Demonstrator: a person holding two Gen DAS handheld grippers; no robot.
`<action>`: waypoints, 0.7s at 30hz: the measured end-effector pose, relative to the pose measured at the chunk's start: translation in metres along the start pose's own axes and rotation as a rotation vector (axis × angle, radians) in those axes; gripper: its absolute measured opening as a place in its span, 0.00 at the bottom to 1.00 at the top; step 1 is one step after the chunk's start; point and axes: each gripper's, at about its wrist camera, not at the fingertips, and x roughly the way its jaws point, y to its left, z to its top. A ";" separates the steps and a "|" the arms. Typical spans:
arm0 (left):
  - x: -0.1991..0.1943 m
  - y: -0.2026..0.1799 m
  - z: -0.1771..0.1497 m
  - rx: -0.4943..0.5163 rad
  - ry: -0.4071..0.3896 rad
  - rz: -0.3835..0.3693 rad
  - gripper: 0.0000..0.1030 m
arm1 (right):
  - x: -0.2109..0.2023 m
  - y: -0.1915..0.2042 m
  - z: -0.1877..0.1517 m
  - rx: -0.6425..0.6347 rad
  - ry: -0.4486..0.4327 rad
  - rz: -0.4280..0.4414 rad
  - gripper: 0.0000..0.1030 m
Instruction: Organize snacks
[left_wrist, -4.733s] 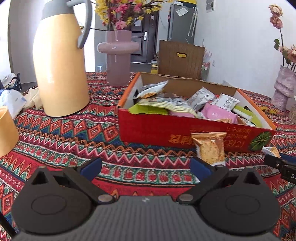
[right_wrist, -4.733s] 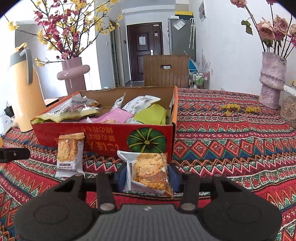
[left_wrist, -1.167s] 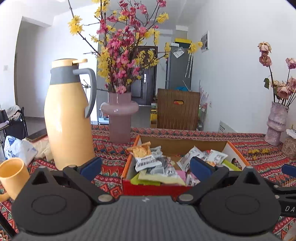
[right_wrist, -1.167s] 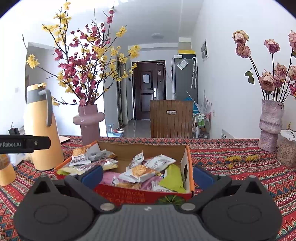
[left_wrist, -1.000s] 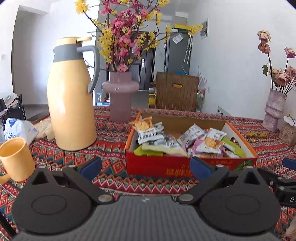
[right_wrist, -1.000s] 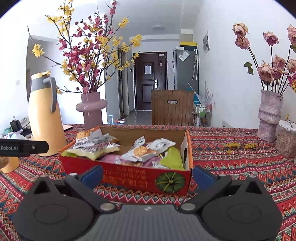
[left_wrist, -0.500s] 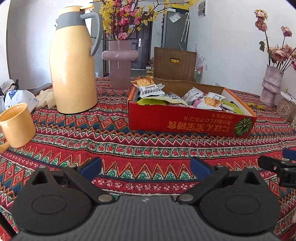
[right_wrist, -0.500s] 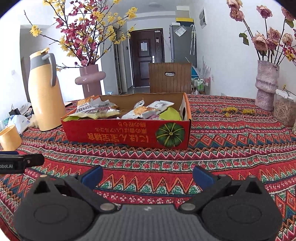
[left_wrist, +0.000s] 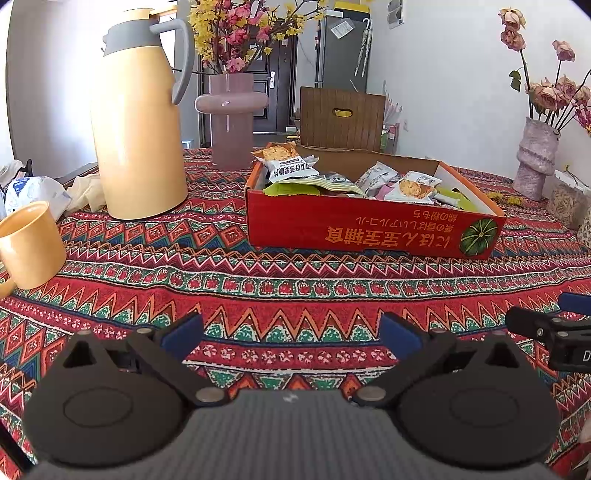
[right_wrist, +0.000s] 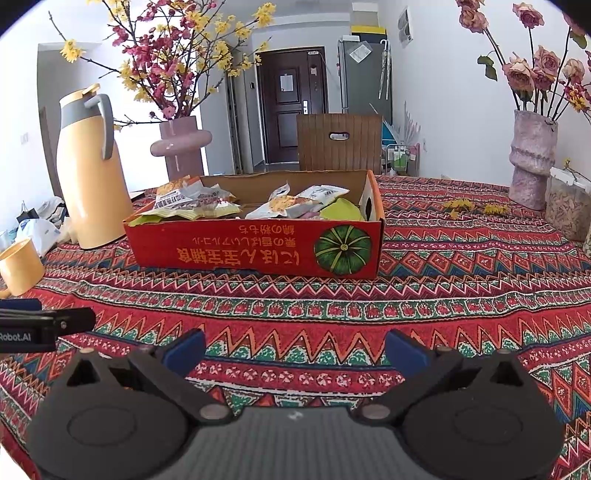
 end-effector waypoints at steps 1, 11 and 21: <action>0.000 0.000 0.000 0.000 -0.001 -0.002 1.00 | 0.000 0.000 0.000 0.000 0.001 0.000 1.00; -0.001 -0.001 0.000 -0.002 -0.004 -0.004 1.00 | 0.000 0.000 -0.001 0.001 0.001 0.000 1.00; -0.001 0.000 0.000 -0.004 -0.004 -0.003 1.00 | 0.000 0.000 -0.001 0.002 0.001 -0.001 1.00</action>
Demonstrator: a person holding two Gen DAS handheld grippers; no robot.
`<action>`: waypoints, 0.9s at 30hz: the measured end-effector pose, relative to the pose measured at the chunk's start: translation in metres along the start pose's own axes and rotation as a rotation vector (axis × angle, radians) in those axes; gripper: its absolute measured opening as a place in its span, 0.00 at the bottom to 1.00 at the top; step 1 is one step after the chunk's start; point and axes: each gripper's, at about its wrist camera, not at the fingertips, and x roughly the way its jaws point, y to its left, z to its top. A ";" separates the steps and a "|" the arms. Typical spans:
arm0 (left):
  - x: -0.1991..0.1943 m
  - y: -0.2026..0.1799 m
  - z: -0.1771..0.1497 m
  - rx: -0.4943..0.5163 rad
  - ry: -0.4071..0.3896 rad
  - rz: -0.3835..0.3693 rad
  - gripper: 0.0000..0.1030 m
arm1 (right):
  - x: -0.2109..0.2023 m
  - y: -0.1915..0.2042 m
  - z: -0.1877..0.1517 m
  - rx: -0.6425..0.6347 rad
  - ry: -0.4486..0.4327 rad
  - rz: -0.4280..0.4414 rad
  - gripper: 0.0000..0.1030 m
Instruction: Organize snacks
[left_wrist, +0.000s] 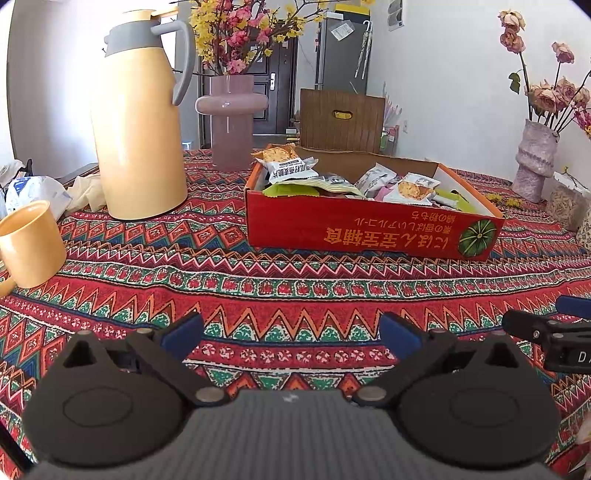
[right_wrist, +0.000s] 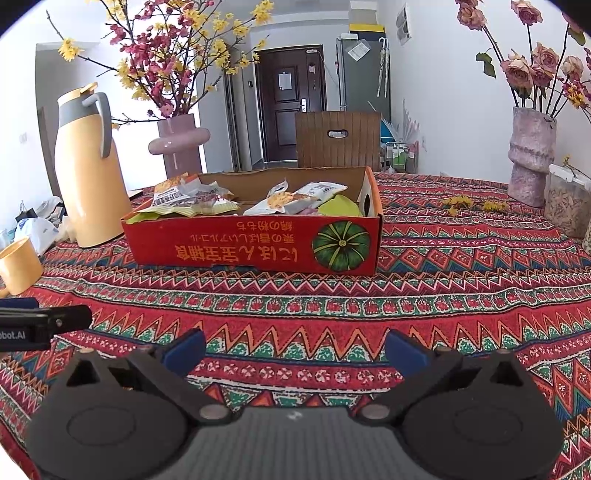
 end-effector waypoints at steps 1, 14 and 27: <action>0.000 0.000 0.000 0.000 0.000 0.000 1.00 | 0.000 0.000 0.000 -0.001 0.000 0.000 1.00; -0.001 -0.001 0.000 0.003 -0.003 0.000 1.00 | 0.000 0.000 0.000 -0.001 0.000 0.001 1.00; -0.003 -0.001 -0.001 0.001 -0.008 -0.003 1.00 | 0.000 0.000 0.000 -0.001 0.001 0.001 1.00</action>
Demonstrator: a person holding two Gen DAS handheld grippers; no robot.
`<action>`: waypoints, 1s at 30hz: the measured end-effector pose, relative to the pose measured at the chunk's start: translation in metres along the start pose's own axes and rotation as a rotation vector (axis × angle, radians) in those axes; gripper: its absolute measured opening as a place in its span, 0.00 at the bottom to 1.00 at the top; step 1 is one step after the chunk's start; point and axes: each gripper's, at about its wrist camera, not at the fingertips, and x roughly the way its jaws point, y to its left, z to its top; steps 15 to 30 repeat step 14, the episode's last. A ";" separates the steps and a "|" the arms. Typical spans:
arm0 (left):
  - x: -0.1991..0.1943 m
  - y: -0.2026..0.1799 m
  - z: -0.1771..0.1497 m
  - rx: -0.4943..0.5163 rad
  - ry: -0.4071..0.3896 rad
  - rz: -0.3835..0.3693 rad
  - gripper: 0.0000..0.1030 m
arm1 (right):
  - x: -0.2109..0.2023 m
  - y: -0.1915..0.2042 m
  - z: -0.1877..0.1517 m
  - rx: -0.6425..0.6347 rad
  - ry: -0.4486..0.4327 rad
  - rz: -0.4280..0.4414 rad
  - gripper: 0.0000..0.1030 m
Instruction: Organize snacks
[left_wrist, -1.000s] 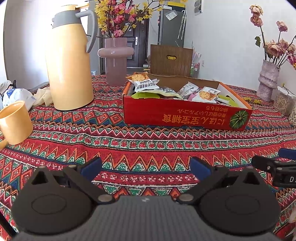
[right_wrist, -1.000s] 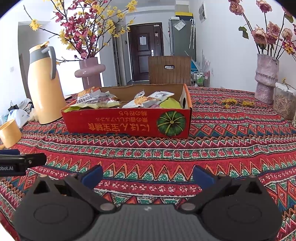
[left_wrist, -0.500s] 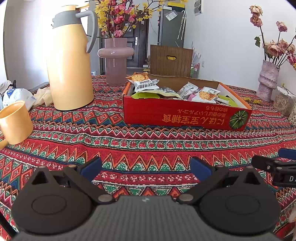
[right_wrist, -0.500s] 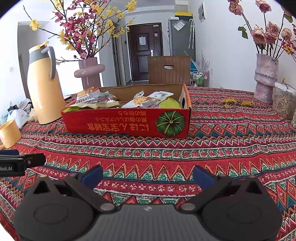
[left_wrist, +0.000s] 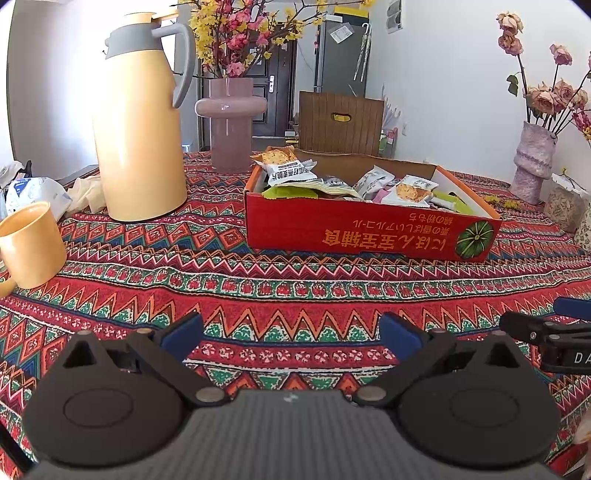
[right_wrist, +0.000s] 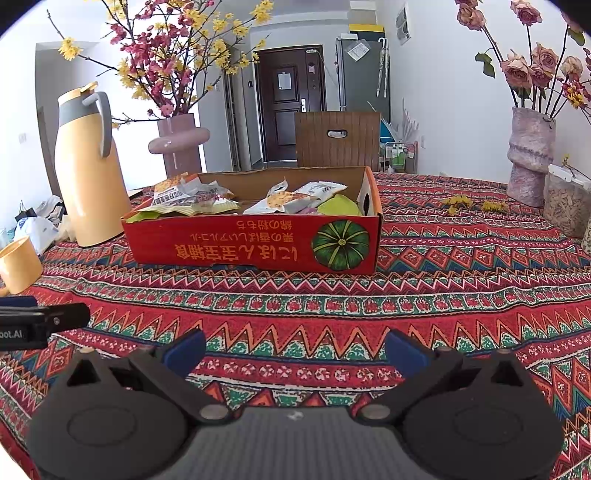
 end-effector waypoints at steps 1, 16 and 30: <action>0.000 0.000 0.000 -0.001 0.000 0.000 1.00 | 0.000 0.000 0.000 0.000 0.000 0.000 1.00; -0.001 -0.002 -0.001 0.008 -0.013 -0.012 1.00 | 0.001 -0.001 -0.004 0.002 0.005 0.002 1.00; -0.001 -0.002 -0.001 0.008 -0.013 -0.012 1.00 | 0.001 -0.001 -0.004 0.002 0.005 0.002 1.00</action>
